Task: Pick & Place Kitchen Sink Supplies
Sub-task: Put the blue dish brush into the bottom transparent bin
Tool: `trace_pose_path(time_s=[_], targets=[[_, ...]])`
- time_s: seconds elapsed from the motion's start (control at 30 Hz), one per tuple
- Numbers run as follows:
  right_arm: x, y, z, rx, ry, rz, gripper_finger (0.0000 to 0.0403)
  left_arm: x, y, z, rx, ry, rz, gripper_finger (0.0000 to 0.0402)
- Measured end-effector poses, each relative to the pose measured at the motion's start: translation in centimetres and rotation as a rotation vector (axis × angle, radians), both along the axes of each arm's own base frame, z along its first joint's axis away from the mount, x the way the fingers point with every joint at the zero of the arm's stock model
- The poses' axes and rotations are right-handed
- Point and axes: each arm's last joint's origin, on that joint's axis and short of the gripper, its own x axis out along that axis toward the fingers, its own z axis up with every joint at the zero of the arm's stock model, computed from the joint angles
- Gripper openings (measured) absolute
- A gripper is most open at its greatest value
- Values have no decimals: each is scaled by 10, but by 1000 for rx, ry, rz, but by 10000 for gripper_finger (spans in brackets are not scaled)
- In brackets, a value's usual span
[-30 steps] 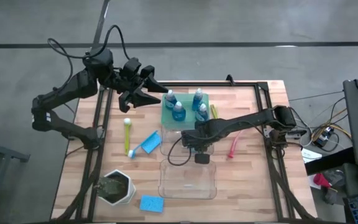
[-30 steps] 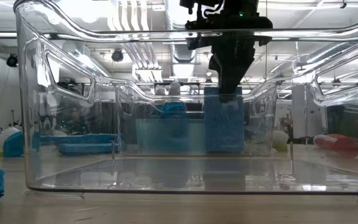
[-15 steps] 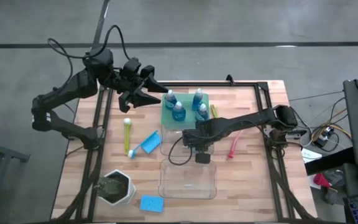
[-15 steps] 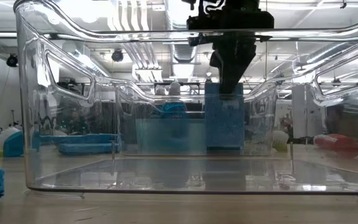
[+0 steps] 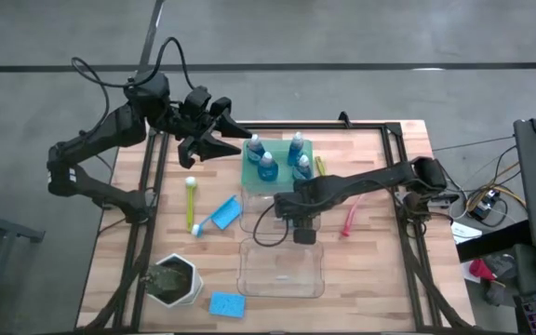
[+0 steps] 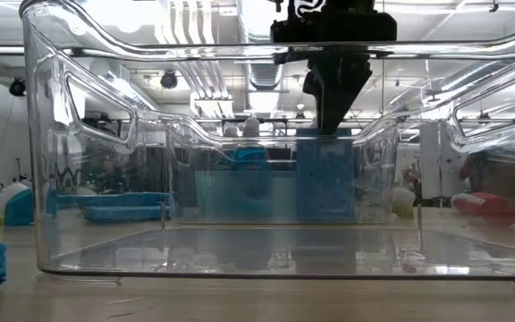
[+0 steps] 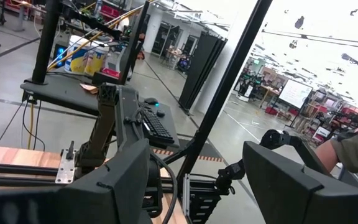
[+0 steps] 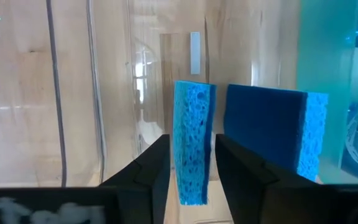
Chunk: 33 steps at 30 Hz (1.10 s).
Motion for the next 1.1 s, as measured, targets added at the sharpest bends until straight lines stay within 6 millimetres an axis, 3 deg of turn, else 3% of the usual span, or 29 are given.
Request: trace_pose_path(time_s=[0.2,0.4,0.83,1.1], targets=[[-3,0,7,2,-15,2,139,0,0,0,1,-1,0,250],[-13,0,29,12,-77,-1,148,0,0,-4,-10,39,-6,250],[-45,-5,93,32,-338,-100,144,-2,-1,-38,-101,397,1,246],[-66,-12,123,-23,-477,-203,131,-10,1,-60,-87,629,143,246]])
